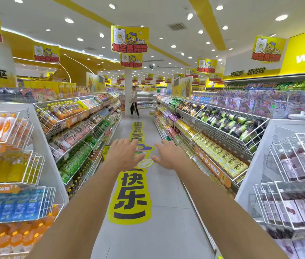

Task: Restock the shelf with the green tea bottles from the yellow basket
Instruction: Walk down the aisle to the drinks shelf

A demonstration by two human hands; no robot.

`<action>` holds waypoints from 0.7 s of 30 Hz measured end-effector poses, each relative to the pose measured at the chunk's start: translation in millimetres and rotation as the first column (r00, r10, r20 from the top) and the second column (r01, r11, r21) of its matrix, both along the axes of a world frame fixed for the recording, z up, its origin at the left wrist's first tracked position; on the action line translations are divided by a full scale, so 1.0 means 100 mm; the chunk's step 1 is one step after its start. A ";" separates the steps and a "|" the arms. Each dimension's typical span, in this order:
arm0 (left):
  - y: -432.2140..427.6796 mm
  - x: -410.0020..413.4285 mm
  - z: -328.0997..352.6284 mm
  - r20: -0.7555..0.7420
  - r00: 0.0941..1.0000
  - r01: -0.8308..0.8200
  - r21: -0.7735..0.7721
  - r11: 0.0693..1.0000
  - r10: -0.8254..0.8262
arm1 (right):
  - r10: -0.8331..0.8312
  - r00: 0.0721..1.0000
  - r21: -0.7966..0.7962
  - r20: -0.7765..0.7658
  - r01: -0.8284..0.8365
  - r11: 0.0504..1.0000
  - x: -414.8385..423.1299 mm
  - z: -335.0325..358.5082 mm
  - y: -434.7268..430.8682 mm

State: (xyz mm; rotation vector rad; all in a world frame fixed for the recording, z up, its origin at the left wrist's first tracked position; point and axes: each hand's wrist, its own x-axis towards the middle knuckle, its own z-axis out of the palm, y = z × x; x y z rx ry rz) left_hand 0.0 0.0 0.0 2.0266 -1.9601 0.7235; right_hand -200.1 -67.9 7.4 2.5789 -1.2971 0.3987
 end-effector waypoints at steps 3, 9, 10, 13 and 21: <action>-0.45 0.00 0.04 0.012 1.000 -0.015 -0.004 1.000 0.015 | -0.013 1.000 0.001 -0.008 0.013 1.000 0.00 0.06 -0.45; -1.27 0.07 0.06 0.014 1.000 -0.020 -0.030 0.999 0.021 | -0.002 1.000 0.009 -0.013 0.002 1.000 0.02 0.17 -1.35; -1.38 0.09 0.04 0.005 1.000 -0.029 -0.015 0.999 0.029 | -0.002 1.000 0.016 -0.013 0.002 1.000 0.02 0.16 -1.47; -1.76 0.15 -0.03 -0.015 0.999 -0.041 0.014 0.999 0.041 | -0.001 1.000 0.032 -0.002 0.001 0.999 0.08 0.07 -1.87; -2.88 0.46 -0.21 -0.049 0.999 0.003 0.081 0.997 0.000 | -0.035 0.999 0.065 -0.032 0.037 0.997 0.48 -0.16 -2.93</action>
